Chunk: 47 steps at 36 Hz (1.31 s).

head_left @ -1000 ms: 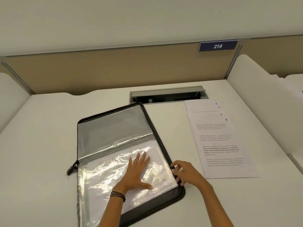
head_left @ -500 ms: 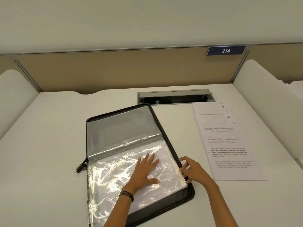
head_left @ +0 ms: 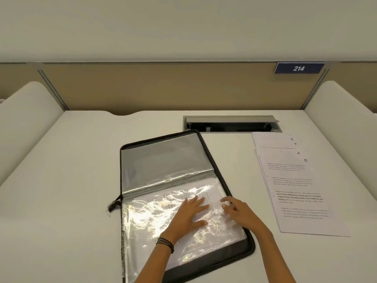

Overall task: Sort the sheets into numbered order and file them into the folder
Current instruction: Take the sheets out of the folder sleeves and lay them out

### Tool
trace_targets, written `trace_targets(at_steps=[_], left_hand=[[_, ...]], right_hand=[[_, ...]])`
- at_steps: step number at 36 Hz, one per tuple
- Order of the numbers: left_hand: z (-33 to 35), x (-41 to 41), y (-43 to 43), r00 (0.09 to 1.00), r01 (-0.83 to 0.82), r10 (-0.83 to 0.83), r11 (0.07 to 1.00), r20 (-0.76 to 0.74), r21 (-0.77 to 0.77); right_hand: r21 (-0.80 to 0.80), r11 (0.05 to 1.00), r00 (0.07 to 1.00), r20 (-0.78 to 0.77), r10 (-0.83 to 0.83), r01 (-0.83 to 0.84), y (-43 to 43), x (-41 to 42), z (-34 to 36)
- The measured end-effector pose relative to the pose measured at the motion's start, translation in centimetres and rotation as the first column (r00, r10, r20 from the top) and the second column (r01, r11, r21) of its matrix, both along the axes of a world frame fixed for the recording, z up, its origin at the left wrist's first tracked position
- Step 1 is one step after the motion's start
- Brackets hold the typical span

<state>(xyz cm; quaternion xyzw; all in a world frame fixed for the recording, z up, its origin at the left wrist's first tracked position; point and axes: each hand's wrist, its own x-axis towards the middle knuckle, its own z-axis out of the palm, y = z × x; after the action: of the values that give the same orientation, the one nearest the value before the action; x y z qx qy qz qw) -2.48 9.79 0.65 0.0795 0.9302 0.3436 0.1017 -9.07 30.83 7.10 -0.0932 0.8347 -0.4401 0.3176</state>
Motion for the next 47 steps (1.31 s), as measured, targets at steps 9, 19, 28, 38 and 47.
trace_targets(at_steps=[9,19,28,38,47], left_hand=[[4.8,1.1,-4.0,0.974,-0.216,0.199,0.958,0.106,0.186],[10.2,2.0,-7.9,0.923,-0.367,0.385,0.885,-0.008,0.285],[17.0,1.9,-4.9,0.951,-0.180,0.308,0.653,-0.040,0.735],[14.8,1.1,-4.8,0.980,-0.164,0.079,0.837,0.182,0.521],[11.9,0.4,-5.8,0.948,-0.186,0.120,0.960,0.295,0.209]], right_hand=[[-0.123,0.989,0.997,0.018,-0.080,0.081,-1.1,-1.0,1.3],[-0.472,0.837,0.957,0.206,-0.203,0.279,-2.3,-2.1,3.4],[-0.683,0.530,0.855,0.483,-0.189,0.503,-4.4,-3.5,3.7],[-0.720,0.453,0.841,0.521,-0.147,0.526,-5.9,-3.7,2.9],[-0.696,0.470,0.831,0.525,-0.183,0.543,-6.3,-3.8,3.1]])
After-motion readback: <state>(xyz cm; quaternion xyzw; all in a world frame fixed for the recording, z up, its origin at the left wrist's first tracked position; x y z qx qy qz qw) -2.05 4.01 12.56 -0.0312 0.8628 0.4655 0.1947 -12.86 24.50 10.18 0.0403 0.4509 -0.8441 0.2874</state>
